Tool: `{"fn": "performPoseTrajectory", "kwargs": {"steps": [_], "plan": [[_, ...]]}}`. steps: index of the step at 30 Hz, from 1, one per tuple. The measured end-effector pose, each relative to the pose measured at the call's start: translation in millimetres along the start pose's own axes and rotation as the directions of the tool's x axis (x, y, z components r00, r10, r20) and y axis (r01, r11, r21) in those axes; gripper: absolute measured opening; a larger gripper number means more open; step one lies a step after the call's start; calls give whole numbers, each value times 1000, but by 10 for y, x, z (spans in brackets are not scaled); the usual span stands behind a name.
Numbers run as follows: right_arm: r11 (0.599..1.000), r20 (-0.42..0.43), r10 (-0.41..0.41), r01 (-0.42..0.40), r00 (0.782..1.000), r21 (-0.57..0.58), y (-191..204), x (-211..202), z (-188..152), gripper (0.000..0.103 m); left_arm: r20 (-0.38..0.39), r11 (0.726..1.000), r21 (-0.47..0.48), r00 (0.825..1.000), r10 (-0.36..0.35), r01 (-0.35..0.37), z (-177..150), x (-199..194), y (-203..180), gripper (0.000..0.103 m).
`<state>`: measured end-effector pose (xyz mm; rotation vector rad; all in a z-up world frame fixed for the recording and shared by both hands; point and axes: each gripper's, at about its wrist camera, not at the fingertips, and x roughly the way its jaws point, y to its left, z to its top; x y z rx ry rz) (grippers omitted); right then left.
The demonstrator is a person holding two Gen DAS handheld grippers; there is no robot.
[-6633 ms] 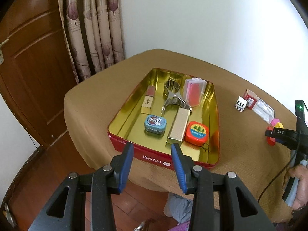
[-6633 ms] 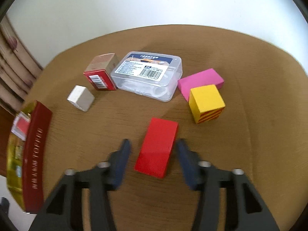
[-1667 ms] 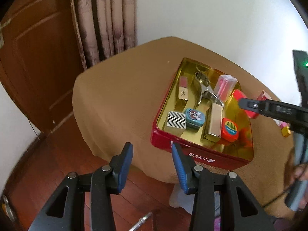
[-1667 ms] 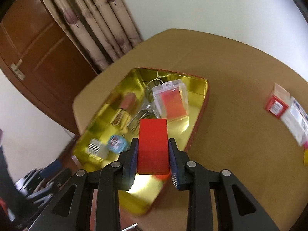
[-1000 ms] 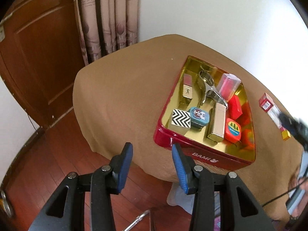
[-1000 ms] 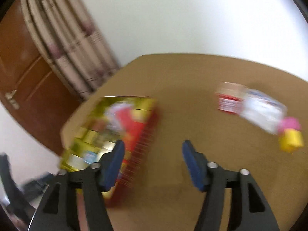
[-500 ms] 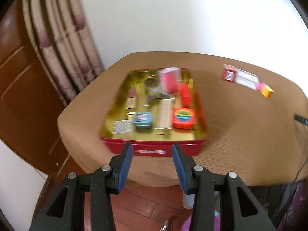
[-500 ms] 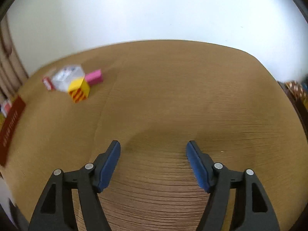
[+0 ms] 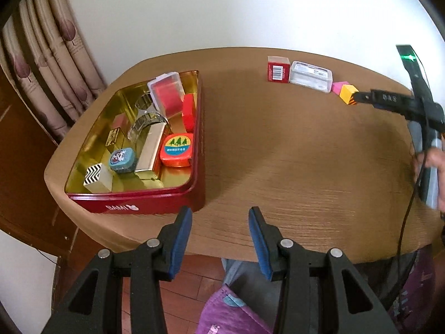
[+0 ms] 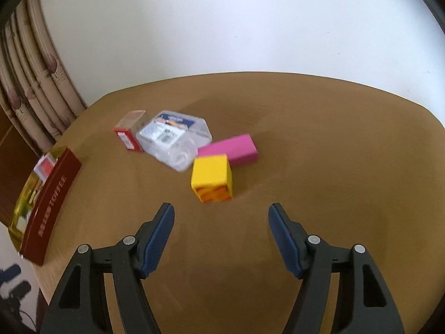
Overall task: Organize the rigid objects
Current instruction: 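Grasp the yellow cube with the right tool, then grasp the pink block with the left tool while the right tool holds the yellow cube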
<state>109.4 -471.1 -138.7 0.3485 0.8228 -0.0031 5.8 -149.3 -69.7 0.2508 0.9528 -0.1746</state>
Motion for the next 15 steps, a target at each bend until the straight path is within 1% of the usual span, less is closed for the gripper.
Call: {"fn": "performPoseTrajectory", "kwargs": {"steps": [1,3,5,6,7,8,10,12,14,15], "plan": [[1000,-8,-9,9,1000,-8,22,66,32,67,-5,1000,-4,1000,-4,4,12,12,14,43],[1000,-24,-16,15,1000,-14,89,228,103,60,-20,1000,-15,1000,-17,17,46,53,27,43],[1000,-56,-20,19,998,-14,99,385,149,45,-32,999,-21,999,-26,25,77,97,33,43],[999,-51,-39,38,998,-25,100,403,165,42,-37,999,-21,999,-27,26,95,122,29,43],[998,-49,-47,46,998,-32,110,422,191,31,-43,1000,-20,999,-25,24,113,144,21,43],[999,-51,-40,38,998,-26,103,428,212,28,-46,1000,-18,999,-24,23,128,160,13,43],[1000,-56,-16,15,998,-25,77,401,211,27,-48,999,-15,998,-36,36,171,177,-15,43],[1000,-57,-4,2,998,-25,-1,285,141,27,-39,999,0,998,-44,44,225,160,-62,43],[999,-41,-27,25,999,-43,-111,83,5,27,-11,996,37,997,-76,77,313,93,-149,43],[996,-32,-62,60,998,-64,-172,-7,-71,27,8,994,59,996,-92,92,360,53,-197,43]]}}
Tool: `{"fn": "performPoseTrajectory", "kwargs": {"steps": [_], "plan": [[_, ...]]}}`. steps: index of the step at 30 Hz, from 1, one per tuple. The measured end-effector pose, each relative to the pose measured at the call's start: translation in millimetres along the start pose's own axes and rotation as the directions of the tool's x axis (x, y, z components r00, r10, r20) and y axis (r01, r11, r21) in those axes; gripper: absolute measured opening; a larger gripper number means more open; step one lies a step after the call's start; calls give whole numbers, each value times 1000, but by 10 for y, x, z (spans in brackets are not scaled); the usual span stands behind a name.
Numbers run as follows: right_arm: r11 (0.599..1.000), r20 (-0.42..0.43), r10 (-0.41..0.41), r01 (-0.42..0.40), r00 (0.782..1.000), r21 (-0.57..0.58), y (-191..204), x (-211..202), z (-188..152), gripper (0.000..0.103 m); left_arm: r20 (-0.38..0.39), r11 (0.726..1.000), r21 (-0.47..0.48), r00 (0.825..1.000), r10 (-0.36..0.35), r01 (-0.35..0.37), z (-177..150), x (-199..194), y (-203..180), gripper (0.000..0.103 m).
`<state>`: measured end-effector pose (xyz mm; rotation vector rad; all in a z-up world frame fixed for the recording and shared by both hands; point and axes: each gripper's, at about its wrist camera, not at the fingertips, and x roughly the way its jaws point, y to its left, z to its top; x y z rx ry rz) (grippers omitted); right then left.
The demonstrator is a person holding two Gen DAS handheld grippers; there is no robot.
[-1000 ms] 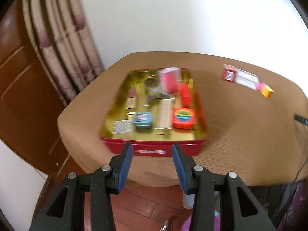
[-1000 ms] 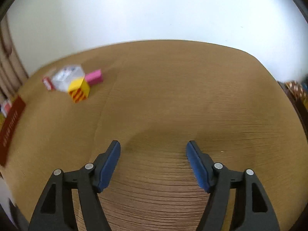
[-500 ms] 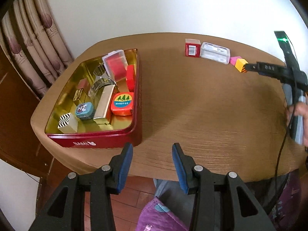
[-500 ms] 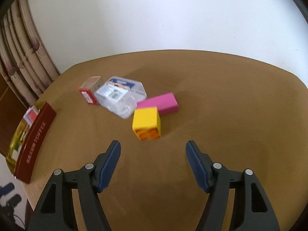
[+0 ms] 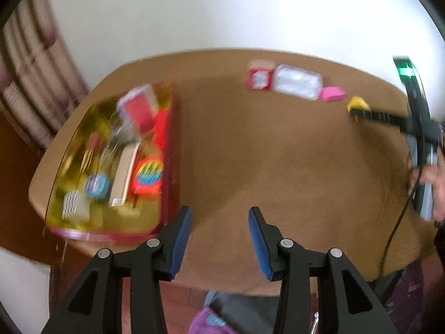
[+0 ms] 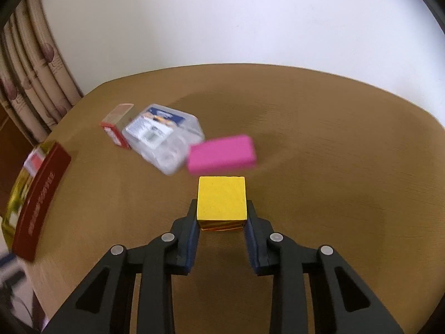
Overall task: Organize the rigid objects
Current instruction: 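Grasp the pink block with the left tool while the right tool holds the yellow cube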
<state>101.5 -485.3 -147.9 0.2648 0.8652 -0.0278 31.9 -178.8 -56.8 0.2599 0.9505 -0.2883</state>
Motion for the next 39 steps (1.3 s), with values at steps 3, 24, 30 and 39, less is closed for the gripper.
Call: {"fn": "performPoseTrajectory", "kwargs": {"steps": [3,24,30,39], "plan": [[987,9,-149,149,989,-58,-286,-235,-307,27,41,989,83,992,-122,119,234,-75,-218,43],[981,51,-87,77,995,180,-1304,-692,-695,27,-194,586,749,948,-253,309,1816,1015,-2238,45],[980,53,-56,45,997,193,-1345,-706,-705,27,-235,558,781,960,-155,281,1920,1371,-2251,45],[979,48,-50,39,998,198,-1393,-758,-731,28,-354,619,674,912,-208,403,2043,1748,-2103,44]]}}
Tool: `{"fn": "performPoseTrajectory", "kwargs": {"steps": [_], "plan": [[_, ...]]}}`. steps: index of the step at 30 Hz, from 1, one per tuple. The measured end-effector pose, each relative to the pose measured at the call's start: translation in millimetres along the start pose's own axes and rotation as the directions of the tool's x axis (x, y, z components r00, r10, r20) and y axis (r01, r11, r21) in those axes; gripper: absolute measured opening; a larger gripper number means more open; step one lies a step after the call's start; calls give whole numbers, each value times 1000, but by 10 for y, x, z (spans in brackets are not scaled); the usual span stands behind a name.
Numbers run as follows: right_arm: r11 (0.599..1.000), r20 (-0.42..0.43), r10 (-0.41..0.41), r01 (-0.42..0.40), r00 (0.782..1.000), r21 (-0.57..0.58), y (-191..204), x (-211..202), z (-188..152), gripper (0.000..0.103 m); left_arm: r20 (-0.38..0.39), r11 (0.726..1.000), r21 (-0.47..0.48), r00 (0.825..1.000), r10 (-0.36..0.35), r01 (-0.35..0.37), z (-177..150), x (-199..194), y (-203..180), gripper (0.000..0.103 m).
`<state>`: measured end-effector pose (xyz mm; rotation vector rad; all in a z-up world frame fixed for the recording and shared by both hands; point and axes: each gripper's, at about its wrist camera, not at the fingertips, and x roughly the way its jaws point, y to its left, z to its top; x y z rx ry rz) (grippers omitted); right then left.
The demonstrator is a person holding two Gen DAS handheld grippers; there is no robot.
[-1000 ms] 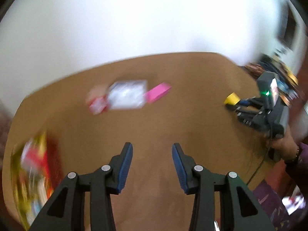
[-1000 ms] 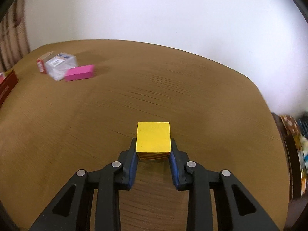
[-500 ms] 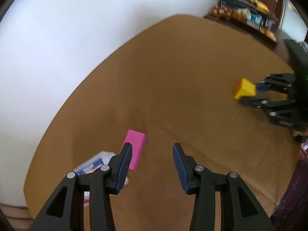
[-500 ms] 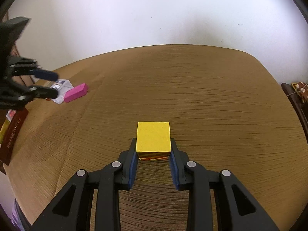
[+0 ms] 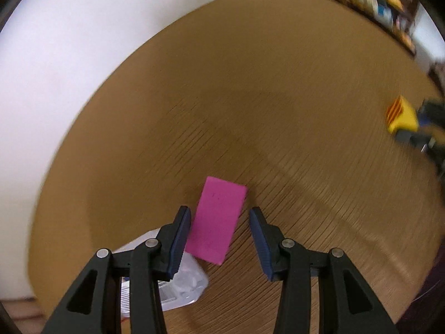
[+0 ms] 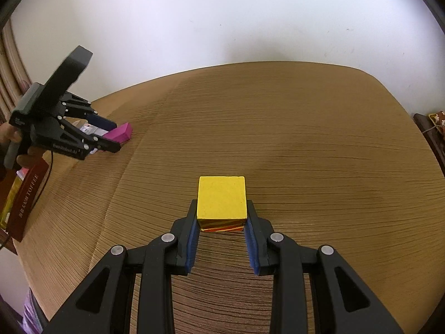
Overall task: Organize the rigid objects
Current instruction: 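Grasp the pink block with the left tool while the right tool holds the yellow cube, then place the pink block in the tin with the left tool while the right tool carries the yellow cube over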
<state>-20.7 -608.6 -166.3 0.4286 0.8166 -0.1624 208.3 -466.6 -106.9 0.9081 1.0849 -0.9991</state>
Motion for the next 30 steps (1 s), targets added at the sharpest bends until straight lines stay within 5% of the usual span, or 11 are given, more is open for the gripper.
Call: {"fn": "performPoseTrajectory", "kwargs": {"steps": [1,3,9,11,14,16,19,24,26,28,30], "plan": [[1000,0,-1,1,1000,1,-21,-26,0,28,12,997,-49,999,-51,52,-17,1,74,31],[1000,-3,-4,4,1000,1,-25,-40,4,28,45,983,-128,991,-124,129,-71,-11,174,30],[1000,-7,-13,13,1000,-1,9,-2,40,27,193,931,-312,972,-132,188,-440,-341,-74,30],[1000,-8,-17,17,1000,-3,10,-2,48,27,266,886,-417,959,-98,206,-712,-615,-260,30],[1000,-9,-24,24,1000,-9,23,11,65,27,350,776,-559,931,-100,294,-1290,-958,-473,30],[999,-10,-31,31,999,-16,53,23,73,27,355,723,-627,933,-68,291,-1683,-1117,-579,30],[999,-13,-46,46,999,-29,107,50,75,27,318,666,-714,947,37,214,-2346,-1433,-629,30],[996,-15,-70,69,997,-48,167,122,63,27,167,463,-885,961,220,48,-3562,-1872,-279,30],[995,-16,-80,79,997,-56,191,135,58,27,99,411,-912,965,242,-10,-3883,-1888,-96,30],[993,-18,-94,93,995,-67,226,149,62,27,40,387,-919,963,266,-69,-4103,-1873,108,30],[991,-22,-111,109,994,-79,254,161,70,27,20,401,-911,962,274,-95,-4190,-1814,172,30]]}}
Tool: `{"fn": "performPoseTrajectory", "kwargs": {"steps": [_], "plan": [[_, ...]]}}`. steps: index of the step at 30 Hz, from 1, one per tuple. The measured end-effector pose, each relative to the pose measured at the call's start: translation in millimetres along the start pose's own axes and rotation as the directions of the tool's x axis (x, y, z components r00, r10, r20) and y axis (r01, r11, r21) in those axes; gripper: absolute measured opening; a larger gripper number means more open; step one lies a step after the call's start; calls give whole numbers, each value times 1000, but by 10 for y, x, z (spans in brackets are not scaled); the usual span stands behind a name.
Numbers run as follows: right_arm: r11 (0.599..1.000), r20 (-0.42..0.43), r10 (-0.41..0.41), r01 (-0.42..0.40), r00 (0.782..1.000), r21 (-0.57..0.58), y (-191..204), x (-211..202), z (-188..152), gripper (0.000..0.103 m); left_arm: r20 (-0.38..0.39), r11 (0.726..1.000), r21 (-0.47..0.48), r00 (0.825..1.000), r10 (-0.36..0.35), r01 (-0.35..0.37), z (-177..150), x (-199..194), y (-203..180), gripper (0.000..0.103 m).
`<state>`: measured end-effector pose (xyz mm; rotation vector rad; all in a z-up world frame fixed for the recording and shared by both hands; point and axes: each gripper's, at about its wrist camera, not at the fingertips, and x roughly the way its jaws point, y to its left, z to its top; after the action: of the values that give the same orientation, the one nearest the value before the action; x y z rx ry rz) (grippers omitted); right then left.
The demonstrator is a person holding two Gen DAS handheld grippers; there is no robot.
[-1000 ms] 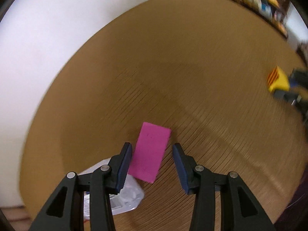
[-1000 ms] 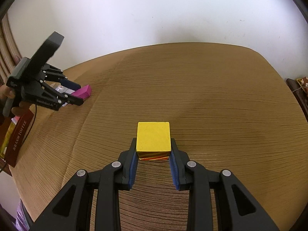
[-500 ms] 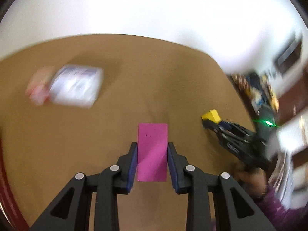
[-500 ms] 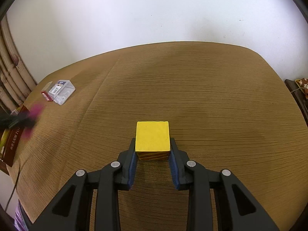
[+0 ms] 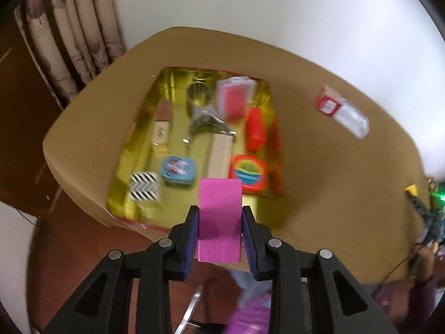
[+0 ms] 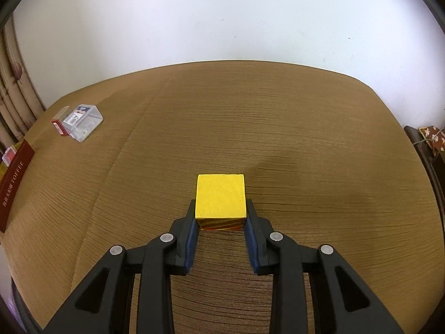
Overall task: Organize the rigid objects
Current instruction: 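Place the pink block in the tin with the left tool while the right tool carries the yellow cube over, then lower the yellow cube into the tin and open the right tool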
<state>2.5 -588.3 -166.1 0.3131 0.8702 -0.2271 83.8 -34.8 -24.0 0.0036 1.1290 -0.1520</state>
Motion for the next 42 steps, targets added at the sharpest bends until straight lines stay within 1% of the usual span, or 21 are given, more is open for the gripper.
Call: {"fn": "performPoseTrajectory", "kwargs": {"steps": [2,4,5,6,8,10,14,17,19,21,22,24,27,28,30,33,34,36,37,40,42], "plan": [[1000,-7,-14,14,1000,-4,43,15,14,28,0,1000,2,1000,16,-16,36,81,21,30],[1000,-16,-23,23,1000,1,63,24,31,28,-21,999,32,1000,20,-19,63,206,-9,30],[1000,-20,-25,25,999,7,62,25,39,28,-26,998,36,998,54,-53,49,304,-42,30],[1000,-23,-27,27,999,12,64,27,44,28,-33,998,35,997,63,-61,53,352,-42,30],[999,-28,-35,35,999,15,80,31,56,28,-50,999,20,998,45,-44,15,431,-10,30],[999,-31,-34,34,999,15,92,17,73,28,-43,995,25,995,93,-92,12,493,-6,30],[1000,-23,-24,24,999,-1,214,-45,143,28,2,991,53,992,124,-124,3,529,-18,32],[1000,0,14,-14,1000,-9,347,-210,214,28,65,990,79,992,112,-117,13,487,-23,34],[997,29,72,-71,997,-31,571,-370,306,28,108,990,81,989,106,-115,13,405,-7,34],[989,53,139,-135,989,-66,838,-538,396,28,164,994,41,982,98,-106,3,269,45,34],[983,60,171,-166,983,-83,968,-609,434,28,201,997,-3,977,77,-78,-27,135,107,34],[961,68,258,-248,964,-124,1319,-767,517,28,241,997,-71,969,57,-41,-97,-49,195,36],[901,41,403,-389,914,-191,1948,-953,607,28,299,987,-159,951,78,-31,-314,-318,311,43],[864,6,470,-459,882,-208,2230,-983,640,28,310,985,-166,946,92,-41,-376,-364,324,44],[807,-54,549,-546,834,-224,2629,-984,659,28,320,985,-153,938,130,-84,-501,-407,308,45],[718,-177,634,-658,753,-229,3362,-847,638,28,333,979,-114,922,198,-169,-638,-389,229,45],[702,-204,640,-672,741,-235,3550,-811,618,28,336,977,-101,918,209,-186,-670,-369,205,45],[678,-262,635,-687,727,-260,3963,-686,570,28,326,975,-80,919,222,-207,-687,-324,168,46],[671,-293,623,-688,725,-276,4174,-599,539,28,328,977,-75,921,211,-198,-679,-314,165,47],[680,-337,583,-671,739,-296,4587,-346,504,28,330,980,-86,923,198,-180,-677,-328,225,48],[697,-338,548,-641,765,-320,4741,-216,479,28,342,981,-111,920,190,-161,-691,-363,293,50]]}}
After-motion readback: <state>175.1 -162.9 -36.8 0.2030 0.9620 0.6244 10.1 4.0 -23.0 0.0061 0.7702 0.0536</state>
